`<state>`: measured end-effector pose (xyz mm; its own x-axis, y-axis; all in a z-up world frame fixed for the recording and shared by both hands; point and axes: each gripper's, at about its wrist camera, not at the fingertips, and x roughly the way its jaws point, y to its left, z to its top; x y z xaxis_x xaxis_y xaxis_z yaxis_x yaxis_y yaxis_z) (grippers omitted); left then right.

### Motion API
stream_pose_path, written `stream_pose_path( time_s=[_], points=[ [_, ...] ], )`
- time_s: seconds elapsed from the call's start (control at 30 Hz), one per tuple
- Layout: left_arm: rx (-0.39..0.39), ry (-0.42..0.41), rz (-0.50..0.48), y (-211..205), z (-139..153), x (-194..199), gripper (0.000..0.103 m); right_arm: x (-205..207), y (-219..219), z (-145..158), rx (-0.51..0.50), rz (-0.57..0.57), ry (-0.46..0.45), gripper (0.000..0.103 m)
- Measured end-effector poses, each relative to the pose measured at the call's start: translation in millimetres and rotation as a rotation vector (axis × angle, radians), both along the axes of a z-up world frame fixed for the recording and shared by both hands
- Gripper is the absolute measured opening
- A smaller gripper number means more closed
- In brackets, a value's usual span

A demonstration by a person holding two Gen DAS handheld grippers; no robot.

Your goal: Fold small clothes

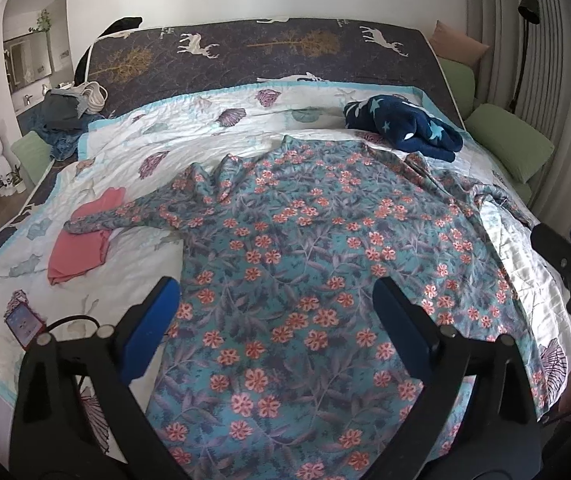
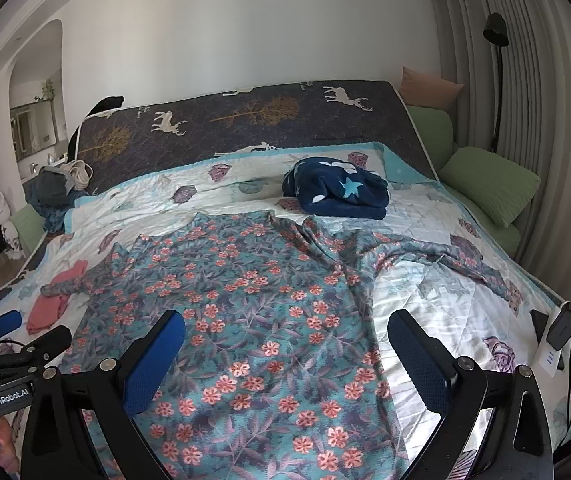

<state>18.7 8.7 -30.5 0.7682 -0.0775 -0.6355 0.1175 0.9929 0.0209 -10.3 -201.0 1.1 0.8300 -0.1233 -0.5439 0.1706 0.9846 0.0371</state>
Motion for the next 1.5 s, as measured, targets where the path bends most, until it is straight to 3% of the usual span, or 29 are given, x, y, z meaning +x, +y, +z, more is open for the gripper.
stream_pose_path(
  time_s=[1.17, 1.3, 1.5],
  points=[
    [-0.098, -0.026, 0.020, 53.6, -4.1, 23.2, 0.097, 25.4, 35.8, -4.5, -0.033, 0.045, 0.027, 0.103],
    [-0.138, -0.012, 0.036, 77.2, -8.9, 38.4, 0.097, 31.7, 43.2, -4.7, -0.053, 0.066, 0.033, 0.103],
    [-0.040, -0.025, 0.176, 145.2, -13.9, 90.0, 0.097, 51.6, 54.7, -15.3, -0.070, 0.096, 0.069, 0.103]
  ],
)
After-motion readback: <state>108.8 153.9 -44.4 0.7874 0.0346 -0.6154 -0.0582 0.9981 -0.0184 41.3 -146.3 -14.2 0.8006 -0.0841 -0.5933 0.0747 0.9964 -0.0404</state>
